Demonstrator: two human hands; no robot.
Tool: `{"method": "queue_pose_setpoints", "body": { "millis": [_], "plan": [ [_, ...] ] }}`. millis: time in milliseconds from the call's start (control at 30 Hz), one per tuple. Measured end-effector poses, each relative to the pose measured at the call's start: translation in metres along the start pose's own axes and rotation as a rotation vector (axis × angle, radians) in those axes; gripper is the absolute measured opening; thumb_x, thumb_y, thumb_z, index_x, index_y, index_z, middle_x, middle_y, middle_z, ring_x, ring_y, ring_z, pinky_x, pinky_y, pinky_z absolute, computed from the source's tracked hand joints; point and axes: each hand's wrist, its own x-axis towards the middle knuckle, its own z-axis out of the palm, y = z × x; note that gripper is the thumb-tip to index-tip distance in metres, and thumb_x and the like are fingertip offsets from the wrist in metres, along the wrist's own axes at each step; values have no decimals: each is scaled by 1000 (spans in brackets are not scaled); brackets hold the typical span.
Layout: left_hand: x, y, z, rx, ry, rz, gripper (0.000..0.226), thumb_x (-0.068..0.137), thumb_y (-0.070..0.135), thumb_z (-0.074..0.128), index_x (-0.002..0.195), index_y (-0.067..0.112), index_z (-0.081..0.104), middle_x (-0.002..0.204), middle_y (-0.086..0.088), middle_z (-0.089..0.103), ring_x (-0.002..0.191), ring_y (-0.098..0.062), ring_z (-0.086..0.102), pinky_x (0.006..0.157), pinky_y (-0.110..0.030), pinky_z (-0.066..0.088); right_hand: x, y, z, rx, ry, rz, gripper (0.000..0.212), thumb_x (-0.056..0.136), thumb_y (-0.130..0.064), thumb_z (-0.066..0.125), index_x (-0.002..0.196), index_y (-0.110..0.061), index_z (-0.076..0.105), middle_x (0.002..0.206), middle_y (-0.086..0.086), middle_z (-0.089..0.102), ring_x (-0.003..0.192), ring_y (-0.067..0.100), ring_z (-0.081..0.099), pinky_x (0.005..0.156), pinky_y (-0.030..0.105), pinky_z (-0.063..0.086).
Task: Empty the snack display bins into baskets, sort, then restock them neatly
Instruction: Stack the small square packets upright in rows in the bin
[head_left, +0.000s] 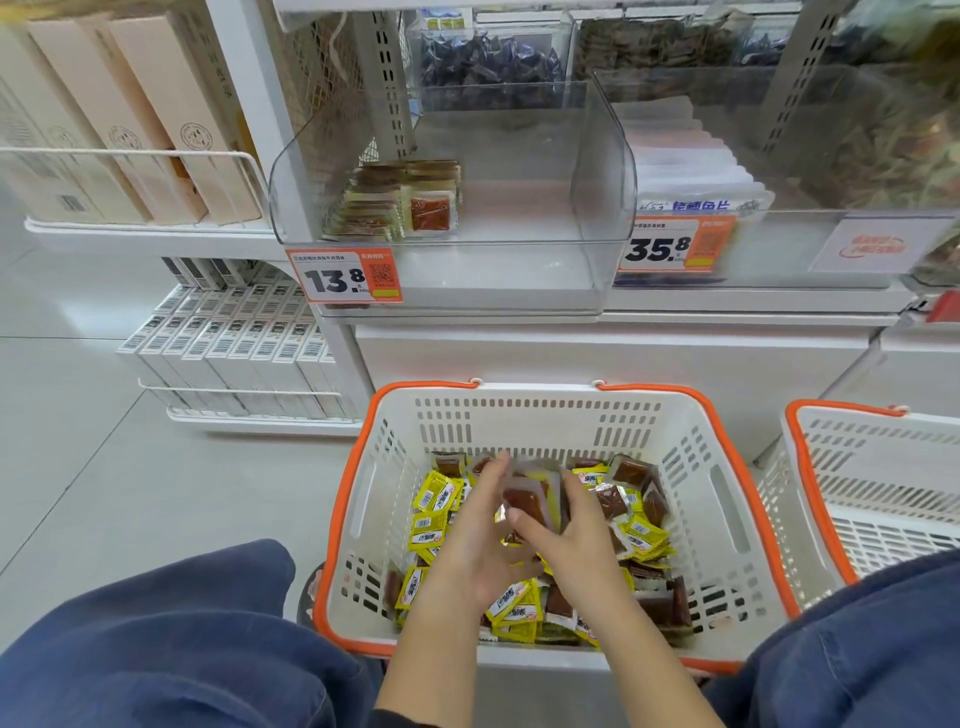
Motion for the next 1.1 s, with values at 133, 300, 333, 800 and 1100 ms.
{"method": "queue_pose_setpoints", "body": {
  "millis": [133, 300, 333, 800, 1100],
  "plan": [
    [-2, 0, 6, -157, -24, 10, 30, 82, 37, 70, 93, 9, 70, 83, -11, 68, 77, -24, 68, 69, -36, 56, 0, 4, 6, -115, -58, -28, 56, 78, -15, 77, 117, -44, 50, 105, -18, 66, 99, -7, 60, 87, 14, 47],
    [-1, -1, 9, -213, 34, 59, 18, 89, 23, 61, 88, 7, 69, 80, -10, 68, 74, -23, 67, 74, -35, 52, 4, 6, 7, -222, -10, -54, 59, 74, -25, 80, 127, -32, 55, 113, -17, 62, 108, 2, 58, 93, 25, 48],
    [0, -1, 9, -225, 42, 65, 18, 89, 22, 59, 89, 6, 68, 80, -11, 68, 74, -23, 67, 74, -35, 52, 4, 6, 7, -246, -11, -63, 60, 73, -31, 79, 128, -32, 55, 112, -17, 62, 108, 4, 58, 93, 28, 48],
    [-31, 101, 46, -168, 55, 349, 39, 86, 47, 57, 89, 10, 69, 89, -11, 64, 88, -24, 60, 81, -35, 46, 38, -98, 14, -181, 111, -370, 48, 74, -22, 80, 113, -40, 59, 102, -19, 69, 96, -7, 61, 85, 16, 48],
    [-31, 249, 15, 435, 961, 1129, 61, 92, 21, 55, 147, 9, 32, 152, -8, 34, 140, -25, 29, 114, -42, 26, 149, -263, -12, -488, -13, -519, 53, 75, -32, 80, 117, -29, 49, 98, -19, 62, 91, 1, 62, 77, 22, 48]
  ]
}}
